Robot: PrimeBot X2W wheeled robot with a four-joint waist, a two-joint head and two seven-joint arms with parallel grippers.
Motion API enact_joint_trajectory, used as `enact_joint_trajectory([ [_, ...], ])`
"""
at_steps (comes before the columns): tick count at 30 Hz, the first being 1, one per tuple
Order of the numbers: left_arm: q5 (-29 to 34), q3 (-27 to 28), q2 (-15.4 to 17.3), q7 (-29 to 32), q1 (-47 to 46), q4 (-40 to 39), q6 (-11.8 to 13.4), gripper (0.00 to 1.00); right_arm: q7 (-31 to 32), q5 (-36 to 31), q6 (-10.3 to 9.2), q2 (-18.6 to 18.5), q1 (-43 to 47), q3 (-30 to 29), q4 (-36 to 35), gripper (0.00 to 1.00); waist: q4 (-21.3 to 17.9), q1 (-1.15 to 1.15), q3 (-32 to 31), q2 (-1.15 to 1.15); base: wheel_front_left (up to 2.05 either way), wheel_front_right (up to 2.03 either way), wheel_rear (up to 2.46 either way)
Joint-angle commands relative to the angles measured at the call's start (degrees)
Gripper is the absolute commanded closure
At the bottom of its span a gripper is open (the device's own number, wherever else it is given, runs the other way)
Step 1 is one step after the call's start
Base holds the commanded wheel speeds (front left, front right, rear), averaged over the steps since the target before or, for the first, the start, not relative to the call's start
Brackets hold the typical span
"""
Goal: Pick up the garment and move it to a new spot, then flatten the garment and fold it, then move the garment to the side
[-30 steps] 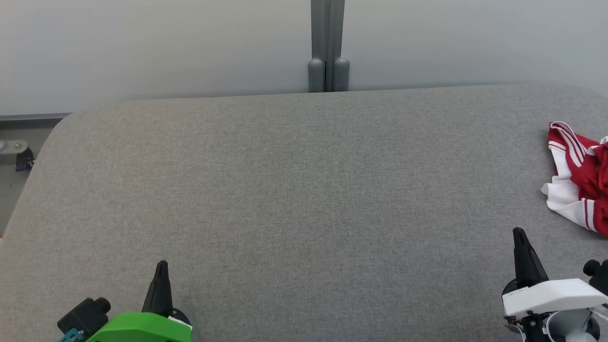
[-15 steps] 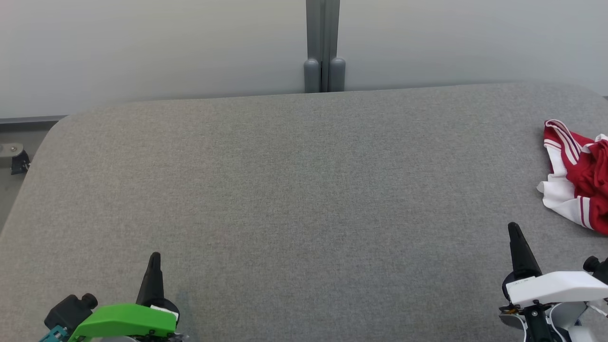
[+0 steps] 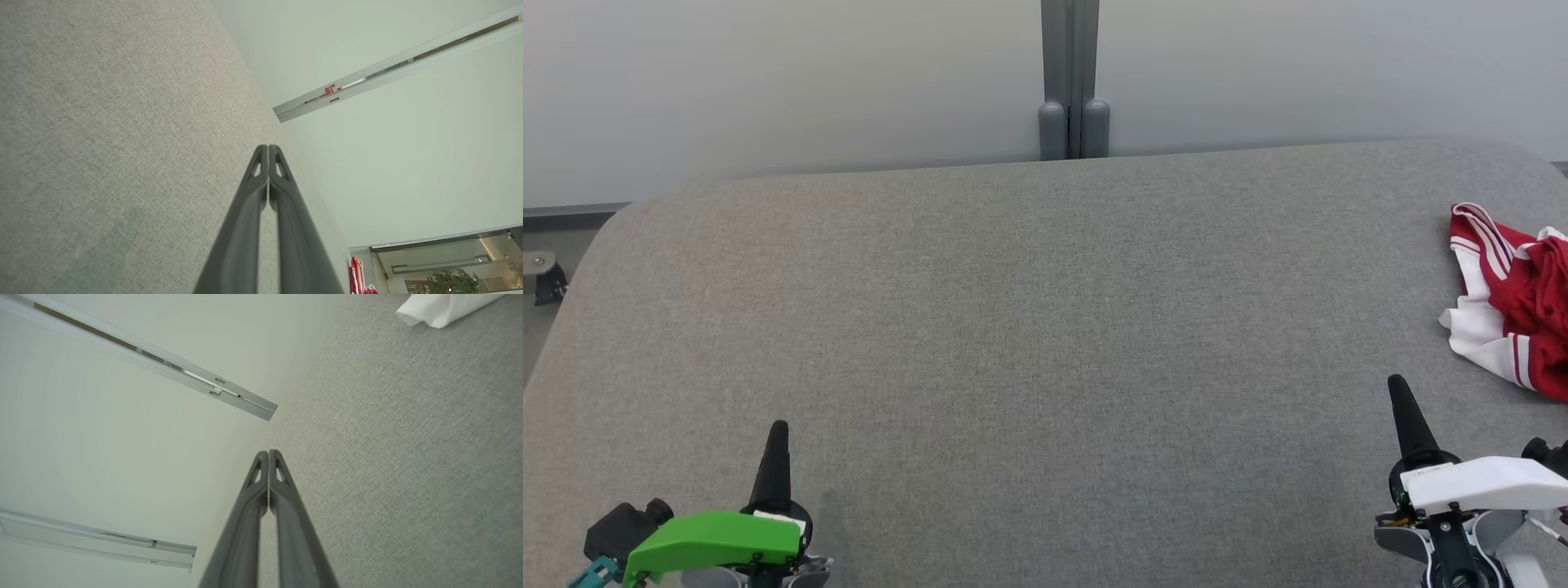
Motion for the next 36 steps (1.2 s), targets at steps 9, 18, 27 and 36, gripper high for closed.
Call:
enact_joint_trajectory([
  [9,-5.74,1.47,0.45,1.55,-2.08,-0.49,-1.04,1.0,1.55,6.54,-0.02,-0.05,-1.86,0.02,0.29,1.0,-0.4,0.0,-0.01,0.0,0.0,0.0,0.0],
  [18,-10.06,2.56,0.4,2.77,-2.67,-0.44,-1.64,1.0,2.7,11.61,-0.01,0.04,-2.63,0.05,0.75,1.0,-0.78,0.0,-0.02,0.0,0.0,0.0,0.0],
  [27,-14.08,3.53,0.31,4.01,-3.33,-0.39,-2.15,1.0,3.84,16.39,-0.02,0.14,-3.28,0.07,1.21,1.0,-1.17,0.0,-0.03,0.0,0.0,0.0,0.0],
  [36,-17.81,4.54,0.22,5.17,-3.93,-0.35,-2.6,1.0,4.89,20.73,-0.01,0.25,-3.92,0.1,1.63,1.0,-1.55,0.0,-0.05,0.0,0.0,0.0,0.0],
])
